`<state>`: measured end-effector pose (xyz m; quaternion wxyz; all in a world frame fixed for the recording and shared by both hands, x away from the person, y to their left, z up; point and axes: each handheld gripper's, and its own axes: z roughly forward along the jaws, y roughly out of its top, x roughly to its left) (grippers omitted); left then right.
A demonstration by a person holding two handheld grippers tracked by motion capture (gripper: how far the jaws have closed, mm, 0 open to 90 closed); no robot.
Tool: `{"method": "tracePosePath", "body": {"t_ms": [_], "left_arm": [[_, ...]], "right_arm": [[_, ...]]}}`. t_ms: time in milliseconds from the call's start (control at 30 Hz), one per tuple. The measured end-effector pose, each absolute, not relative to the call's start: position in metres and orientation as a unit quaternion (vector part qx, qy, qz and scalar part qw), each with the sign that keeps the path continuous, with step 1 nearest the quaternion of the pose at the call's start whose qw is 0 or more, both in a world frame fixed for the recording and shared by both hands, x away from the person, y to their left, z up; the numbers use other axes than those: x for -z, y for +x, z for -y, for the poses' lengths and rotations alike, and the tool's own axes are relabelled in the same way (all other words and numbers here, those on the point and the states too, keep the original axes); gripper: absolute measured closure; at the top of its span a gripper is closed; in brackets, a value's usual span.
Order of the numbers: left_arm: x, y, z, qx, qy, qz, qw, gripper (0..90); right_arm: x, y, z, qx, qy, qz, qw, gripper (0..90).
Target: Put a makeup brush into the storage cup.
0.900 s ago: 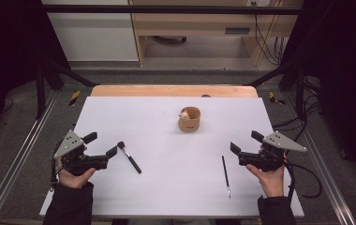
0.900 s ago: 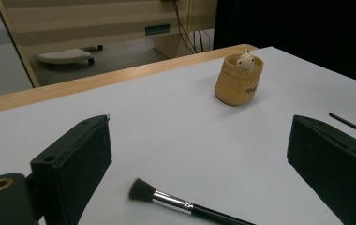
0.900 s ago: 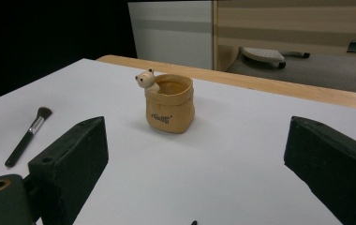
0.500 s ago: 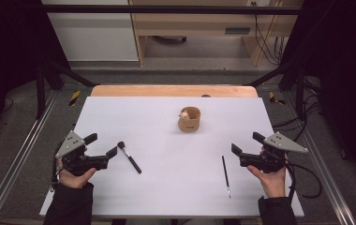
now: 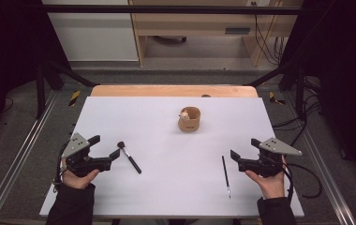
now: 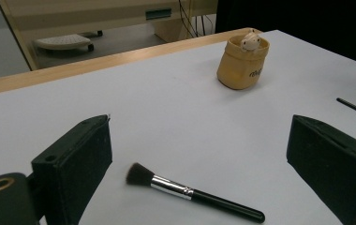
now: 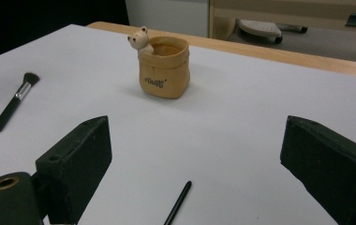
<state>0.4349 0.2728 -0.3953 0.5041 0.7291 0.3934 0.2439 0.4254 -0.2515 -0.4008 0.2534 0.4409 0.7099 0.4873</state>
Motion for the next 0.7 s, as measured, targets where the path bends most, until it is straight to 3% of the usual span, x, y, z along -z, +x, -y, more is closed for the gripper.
{"method": "tracePosePath", "body": {"t_ms": [700], "left_arm": [[0.399,0.435,-0.269,-0.242,0.738,-0.390,0.496,6.3]], "right_arm": [[0.430,0.434,0.228,-0.415,0.450,-0.761,0.215,19.7]]}}
